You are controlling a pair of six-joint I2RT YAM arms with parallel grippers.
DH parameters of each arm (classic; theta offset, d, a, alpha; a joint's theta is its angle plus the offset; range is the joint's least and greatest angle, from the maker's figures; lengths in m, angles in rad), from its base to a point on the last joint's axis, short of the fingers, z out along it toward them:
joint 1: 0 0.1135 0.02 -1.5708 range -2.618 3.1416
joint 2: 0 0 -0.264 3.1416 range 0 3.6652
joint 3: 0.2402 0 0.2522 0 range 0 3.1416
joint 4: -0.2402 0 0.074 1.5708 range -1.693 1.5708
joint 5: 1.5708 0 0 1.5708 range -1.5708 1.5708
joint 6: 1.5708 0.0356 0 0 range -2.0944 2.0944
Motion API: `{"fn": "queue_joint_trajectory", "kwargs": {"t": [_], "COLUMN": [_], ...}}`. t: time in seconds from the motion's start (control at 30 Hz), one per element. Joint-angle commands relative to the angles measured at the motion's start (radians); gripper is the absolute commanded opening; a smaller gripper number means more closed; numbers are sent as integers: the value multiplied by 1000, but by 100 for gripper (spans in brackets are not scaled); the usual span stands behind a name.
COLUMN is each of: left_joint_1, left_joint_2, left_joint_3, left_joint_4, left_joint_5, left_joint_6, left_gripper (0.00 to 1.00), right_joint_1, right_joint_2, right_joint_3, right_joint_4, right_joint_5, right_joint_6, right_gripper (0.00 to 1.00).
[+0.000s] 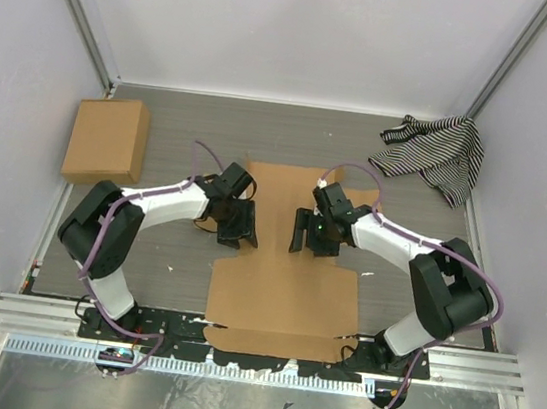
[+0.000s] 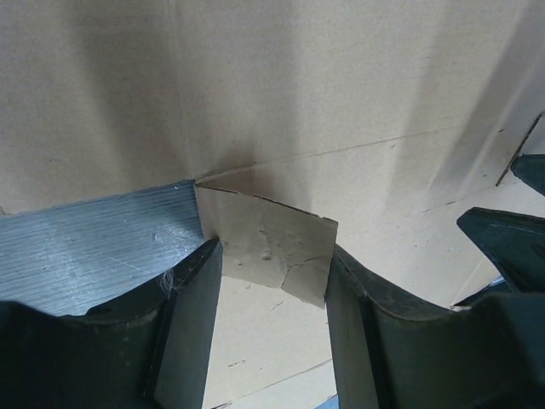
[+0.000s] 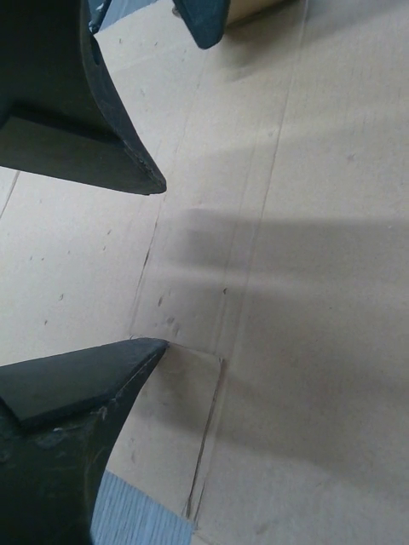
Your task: Fold the paper box
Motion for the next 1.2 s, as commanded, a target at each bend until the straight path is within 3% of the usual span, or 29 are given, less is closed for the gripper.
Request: {"fn": "queue_joint_trajectory", "kwargs": {"t": [0.0,0.3,0.9,1.17], "left_joint_1": [-14,-29,-60,-60], "left_joint_2": [47,50,13,108], "left_joint_3": [17,137,215,187], "left_joint_4": [10,-185,-180,-123], "left_joint_5": [-33,-156,-134,-118], "left_joint_6": [-6,47,34,27], "left_gripper": [56,55,55,55], "right_joint_1": [13,28,32,33], "right_joint_2": [32,77,86,79], "right_joint_3": [18,53,67,75], "right_joint_4": [36,38,19,14], "right_joint_5": [35,43,70,67], "right_joint_6": [23,29,15,16], "right_gripper": [74,74,74,73]}}
